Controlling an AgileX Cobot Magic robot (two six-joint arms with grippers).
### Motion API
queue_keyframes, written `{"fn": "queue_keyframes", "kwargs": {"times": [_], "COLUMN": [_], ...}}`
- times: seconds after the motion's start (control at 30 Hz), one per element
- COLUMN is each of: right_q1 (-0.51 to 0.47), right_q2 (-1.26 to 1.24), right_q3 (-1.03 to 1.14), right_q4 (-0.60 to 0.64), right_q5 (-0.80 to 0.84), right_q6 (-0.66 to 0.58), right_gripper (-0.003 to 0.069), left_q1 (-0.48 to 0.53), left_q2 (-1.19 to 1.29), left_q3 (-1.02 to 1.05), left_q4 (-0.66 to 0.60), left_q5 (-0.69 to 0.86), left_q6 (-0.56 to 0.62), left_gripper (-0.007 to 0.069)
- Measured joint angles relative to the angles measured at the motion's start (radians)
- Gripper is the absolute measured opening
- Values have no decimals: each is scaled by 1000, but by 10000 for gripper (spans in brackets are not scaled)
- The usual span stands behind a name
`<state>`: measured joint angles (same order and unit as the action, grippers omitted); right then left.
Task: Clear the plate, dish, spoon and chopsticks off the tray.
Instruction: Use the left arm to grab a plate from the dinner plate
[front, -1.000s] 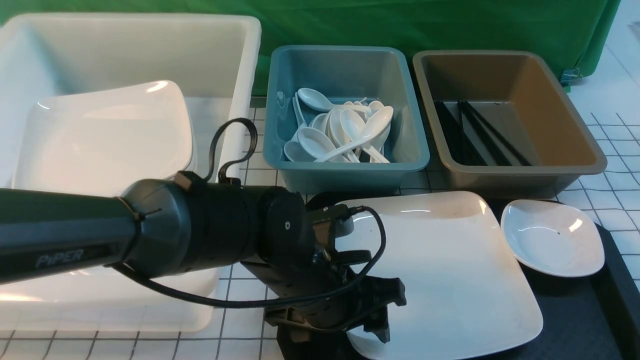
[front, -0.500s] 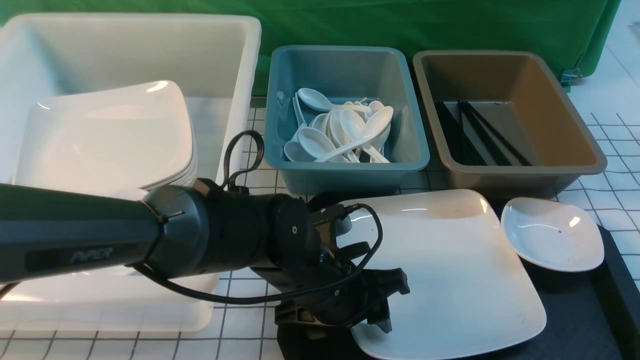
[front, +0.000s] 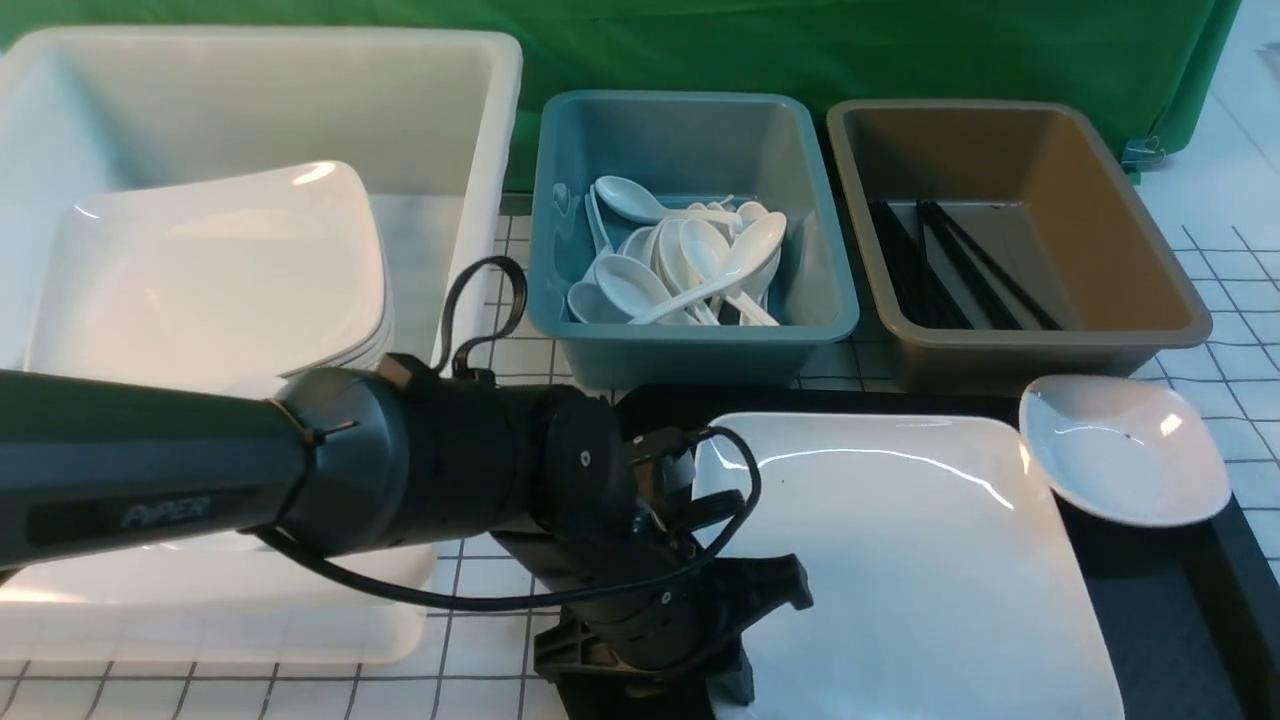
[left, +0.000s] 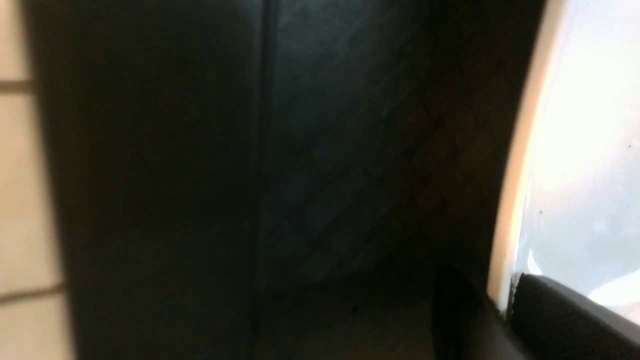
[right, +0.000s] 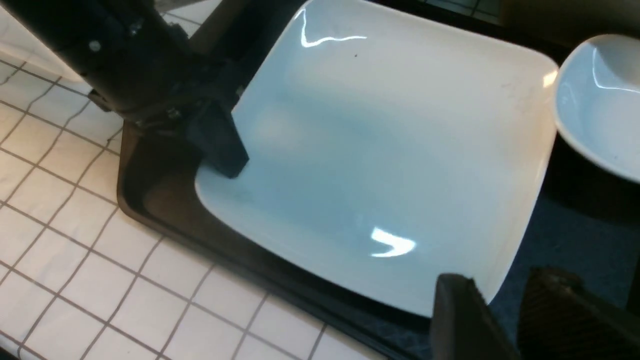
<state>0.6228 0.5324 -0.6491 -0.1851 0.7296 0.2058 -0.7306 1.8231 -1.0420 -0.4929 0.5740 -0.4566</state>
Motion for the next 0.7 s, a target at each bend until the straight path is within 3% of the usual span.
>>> {"fn": "queue_keyframes", "kwargs": {"times": [0.23, 0.7], "right_q1": [0, 0], "right_q2": [0, 0], "right_q3": [0, 0], "right_q4": [0, 1], "right_q5": [0, 0], "right_q6": [0, 0], "right_gripper": [240, 240], "left_q1": [0, 0], "left_q2": [-125, -354], "left_q3": [1, 2], "left_q4": [149, 182], "left_q5": [91, 151], "left_q6": [-58, 51], "left_gripper": [42, 15]}}
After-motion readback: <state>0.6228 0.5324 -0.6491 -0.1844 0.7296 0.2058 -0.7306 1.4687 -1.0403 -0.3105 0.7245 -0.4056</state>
